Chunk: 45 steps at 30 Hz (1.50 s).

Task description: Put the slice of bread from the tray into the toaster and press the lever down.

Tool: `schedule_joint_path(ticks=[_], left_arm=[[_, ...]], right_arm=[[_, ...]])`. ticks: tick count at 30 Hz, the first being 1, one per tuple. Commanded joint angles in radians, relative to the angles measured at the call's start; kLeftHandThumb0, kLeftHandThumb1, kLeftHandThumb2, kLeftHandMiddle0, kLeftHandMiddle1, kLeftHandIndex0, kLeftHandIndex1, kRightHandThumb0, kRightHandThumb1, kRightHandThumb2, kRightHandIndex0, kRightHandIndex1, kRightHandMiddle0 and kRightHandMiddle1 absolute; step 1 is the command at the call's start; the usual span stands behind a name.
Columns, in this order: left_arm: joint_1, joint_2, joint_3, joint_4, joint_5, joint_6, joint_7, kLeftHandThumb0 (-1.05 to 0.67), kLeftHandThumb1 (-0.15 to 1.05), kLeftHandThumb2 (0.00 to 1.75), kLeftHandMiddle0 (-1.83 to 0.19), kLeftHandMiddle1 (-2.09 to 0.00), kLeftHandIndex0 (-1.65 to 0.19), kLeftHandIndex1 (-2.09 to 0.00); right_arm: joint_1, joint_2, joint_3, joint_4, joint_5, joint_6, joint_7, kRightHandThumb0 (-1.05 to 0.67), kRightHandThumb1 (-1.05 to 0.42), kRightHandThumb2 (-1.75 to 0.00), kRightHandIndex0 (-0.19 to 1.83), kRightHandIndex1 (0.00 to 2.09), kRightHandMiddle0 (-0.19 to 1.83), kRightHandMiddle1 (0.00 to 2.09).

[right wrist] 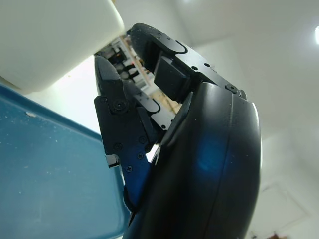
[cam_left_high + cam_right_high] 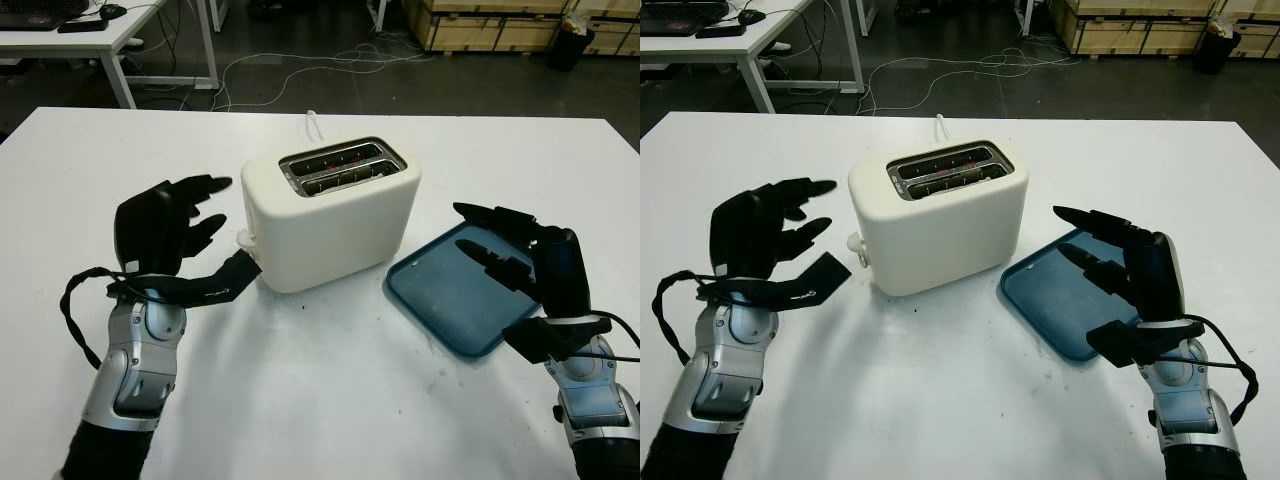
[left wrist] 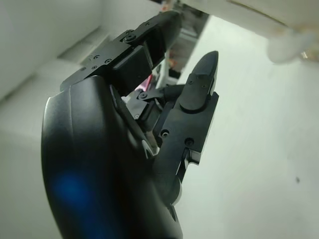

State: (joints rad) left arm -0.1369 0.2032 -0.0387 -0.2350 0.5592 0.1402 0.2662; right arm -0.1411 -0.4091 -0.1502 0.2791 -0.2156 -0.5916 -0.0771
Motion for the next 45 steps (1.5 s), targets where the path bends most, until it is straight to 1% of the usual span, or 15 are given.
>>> schedule_joint_path(ticks=[1,2,4,8,12,14,17,21,23,25,28,32,37,40,45], left_arm=[[0.007,-0.024,0.034,-0.032,-0.053,-0.031,0.009,-0.31,0.91,0.12,-0.53,-0.74,-0.74,0.00],[0.006,-0.027,0.043,-0.039,-0.068,-0.040,0.008,-0.34,0.92,0.15,-0.52,-0.72,-0.72,0.00],[-0.002,-0.020,0.067,-0.055,-0.103,-0.043,-0.019,-0.36,0.92,0.18,-0.51,-0.68,-0.69,0.00],[-0.024,0.030,0.099,-0.085,-0.113,-0.012,-0.091,-0.41,0.92,0.15,-0.53,-0.65,-0.68,-0.01],[-0.054,0.117,0.122,-0.089,-0.100,-0.005,-0.174,-0.47,0.92,0.11,-0.57,-0.64,-0.73,-0.03],[-0.075,0.170,0.133,-0.078,-0.104,-0.016,-0.219,-0.51,0.92,0.08,-0.61,-0.64,-0.76,-0.04],[-0.110,0.258,0.142,-0.052,-0.104,-0.031,-0.292,-0.56,0.87,0.03,-0.66,-0.64,-0.81,-0.07],[-0.160,0.359,0.132,-0.019,-0.091,-0.016,-0.393,-0.64,0.83,0.00,-0.71,-0.61,-0.85,-0.08],[-0.185,0.397,0.121,0.000,-0.083,-0.016,-0.429,-0.66,0.80,0.00,-0.75,-0.54,-0.87,-0.07],[-0.207,0.422,0.110,0.003,-0.078,-0.007,-0.468,-0.66,0.78,0.00,-0.79,-0.48,-0.88,-0.06],[-0.237,0.427,0.089,-0.003,-0.064,-0.003,-0.488,-0.65,0.76,0.00,-0.84,-0.42,-0.90,-0.05],[-0.260,0.399,0.068,0.003,-0.053,-0.016,-0.464,-0.65,0.76,0.01,-0.88,-0.40,-0.93,-0.05],[-0.256,0.338,0.057,0.000,-0.057,-0.006,-0.433,-0.61,0.78,0.01,-0.89,-0.39,-0.92,-0.04],[-0.251,0.333,0.053,0.011,-0.042,-0.013,-0.421,-0.62,0.81,0.02,-0.89,-0.39,-0.91,-0.04],[-0.259,0.340,0.053,0.025,-0.030,-0.006,-0.413,-0.59,0.80,0.00,-0.87,-0.38,-0.92,-0.04]], right_arm=[[-0.068,0.013,-0.018,0.050,0.124,0.029,0.069,-0.24,-0.88,-0.01,0.99,0.00,0.88,0.00],[-0.090,0.014,-0.023,0.069,0.178,0.039,0.107,-0.23,-0.88,-0.01,0.98,0.00,0.86,0.00],[-0.131,0.015,-0.038,0.069,0.298,0.119,0.194,-0.26,-0.88,0.00,0.94,0.00,0.82,0.00],[-0.195,-0.025,-0.055,0.054,0.376,0.239,0.295,-0.35,-0.87,0.00,0.87,0.00,0.75,0.00],[-0.266,-0.087,-0.050,0.067,0.344,0.298,0.344,-0.44,-0.87,0.00,0.82,0.00,0.72,0.00],[-0.307,-0.118,-0.044,0.082,0.330,0.331,0.368,-0.45,-0.86,0.00,0.80,0.00,0.71,0.00],[-0.372,-0.166,-0.022,0.131,0.302,0.338,0.421,-0.45,-0.85,0.00,0.80,0.01,0.71,0.00],[-0.435,-0.221,0.030,0.181,0.235,0.340,0.493,-0.45,-0.84,0.00,0.74,0.00,0.65,0.00],[-0.462,-0.240,0.059,0.194,0.197,0.346,0.518,-0.48,-0.84,0.00,0.69,0.00,0.61,0.00],[-0.487,-0.248,0.076,0.207,0.182,0.351,0.544,-0.46,-0.83,0.00,0.66,0.00,0.60,0.00],[-0.510,-0.247,0.093,0.211,0.163,0.381,0.557,-0.42,-0.81,0.00,0.64,0.00,0.58,0.00],[-0.524,-0.228,0.110,0.224,0.136,0.389,0.539,-0.36,-0.81,0.00,0.63,0.01,0.57,0.00],[-0.527,-0.199,0.130,0.247,0.109,0.362,0.506,-0.43,-0.81,0.00,0.67,0.02,0.61,0.02],[-0.530,-0.194,0.143,0.254,0.093,0.347,0.503,-0.44,-0.82,0.00,0.69,0.03,0.62,0.02],[-0.535,-0.203,0.154,0.248,0.054,0.340,0.479,-0.47,-0.83,0.00,0.71,0.03,0.63,0.02]])
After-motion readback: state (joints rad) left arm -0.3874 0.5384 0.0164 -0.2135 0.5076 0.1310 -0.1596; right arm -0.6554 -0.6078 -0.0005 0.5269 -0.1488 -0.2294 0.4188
